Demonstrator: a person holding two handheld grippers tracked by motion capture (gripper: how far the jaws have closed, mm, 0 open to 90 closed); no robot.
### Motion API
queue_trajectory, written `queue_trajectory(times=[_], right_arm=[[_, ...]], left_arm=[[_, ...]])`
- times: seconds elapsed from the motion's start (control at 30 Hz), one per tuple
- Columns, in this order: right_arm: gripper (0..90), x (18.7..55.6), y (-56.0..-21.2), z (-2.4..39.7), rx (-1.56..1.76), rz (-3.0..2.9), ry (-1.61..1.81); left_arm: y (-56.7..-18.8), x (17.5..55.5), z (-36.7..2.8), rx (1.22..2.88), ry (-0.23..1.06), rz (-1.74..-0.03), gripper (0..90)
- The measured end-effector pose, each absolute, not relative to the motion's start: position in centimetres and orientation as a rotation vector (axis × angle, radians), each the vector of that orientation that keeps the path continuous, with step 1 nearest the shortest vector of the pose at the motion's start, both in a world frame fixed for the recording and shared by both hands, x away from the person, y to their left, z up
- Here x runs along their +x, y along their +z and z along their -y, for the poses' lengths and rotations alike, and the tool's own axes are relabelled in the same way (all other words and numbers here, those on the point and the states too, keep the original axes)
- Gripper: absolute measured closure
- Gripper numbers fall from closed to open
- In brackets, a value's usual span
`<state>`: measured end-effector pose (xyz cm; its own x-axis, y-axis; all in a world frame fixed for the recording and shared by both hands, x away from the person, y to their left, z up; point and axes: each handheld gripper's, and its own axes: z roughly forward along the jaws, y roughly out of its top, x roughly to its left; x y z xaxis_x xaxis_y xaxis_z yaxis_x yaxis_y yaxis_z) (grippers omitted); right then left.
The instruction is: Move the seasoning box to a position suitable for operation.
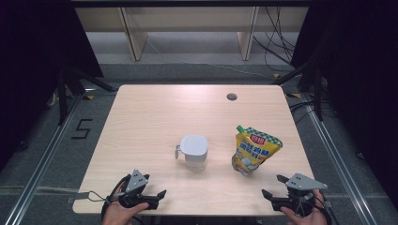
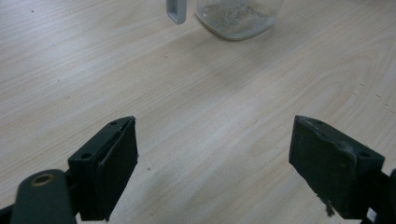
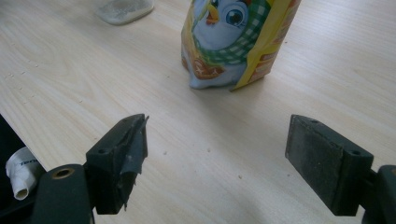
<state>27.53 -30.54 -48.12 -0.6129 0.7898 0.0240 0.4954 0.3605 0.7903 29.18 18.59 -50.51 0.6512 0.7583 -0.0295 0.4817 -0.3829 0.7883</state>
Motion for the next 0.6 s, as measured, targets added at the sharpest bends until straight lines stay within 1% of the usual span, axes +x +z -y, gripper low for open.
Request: queue_trajectory(times=[0.1, 0.2, 0.23, 0.3, 0.33, 0.53, 0.6], right_arm=[[21.8, 27.64, -48.11, 30.69, 1.116, -2.256, 1.127], [21.9, 27.58, -48.15, 30.67, 1.140, -2.262, 1.144], [21.9, 27.46, -48.10, 30.57, 1.165, -2.252, 1.150], [21.9, 27.39, -48.07, 30.50, 1.179, -2.250, 1.152], [21.9, 27.37, -48.02, 30.59, 1.173, -2.251, 1.136], [21.9, 27.38, -48.04, 30.60, 1.176, -2.247, 1.143], [22.0, 27.45, -48.04, 30.61, 1.171, -2.244, 1.155]], left_arm=[[-50.54, 29.21, -18.55, 2.034, 0.436, -0.988, 15.1], [-50.48, 29.16, -18.56, 2.037, 0.423, -0.977, 15.1], [-50.60, 29.16, -18.41, 2.015, 0.428, -0.982, 15.0], [-50.57, 29.12, -18.37, 2.019, 0.426, -0.989, 15.0], [-50.38, 29.21, -18.55, 2.065, 0.433, -0.955, 15.1], [-50.34, 29.07, -18.28, 2.037, 0.426, -0.970, 15.0], [-50.27, 29.09, -18.29, 2.048, 0.441, -0.949, 15.1]])
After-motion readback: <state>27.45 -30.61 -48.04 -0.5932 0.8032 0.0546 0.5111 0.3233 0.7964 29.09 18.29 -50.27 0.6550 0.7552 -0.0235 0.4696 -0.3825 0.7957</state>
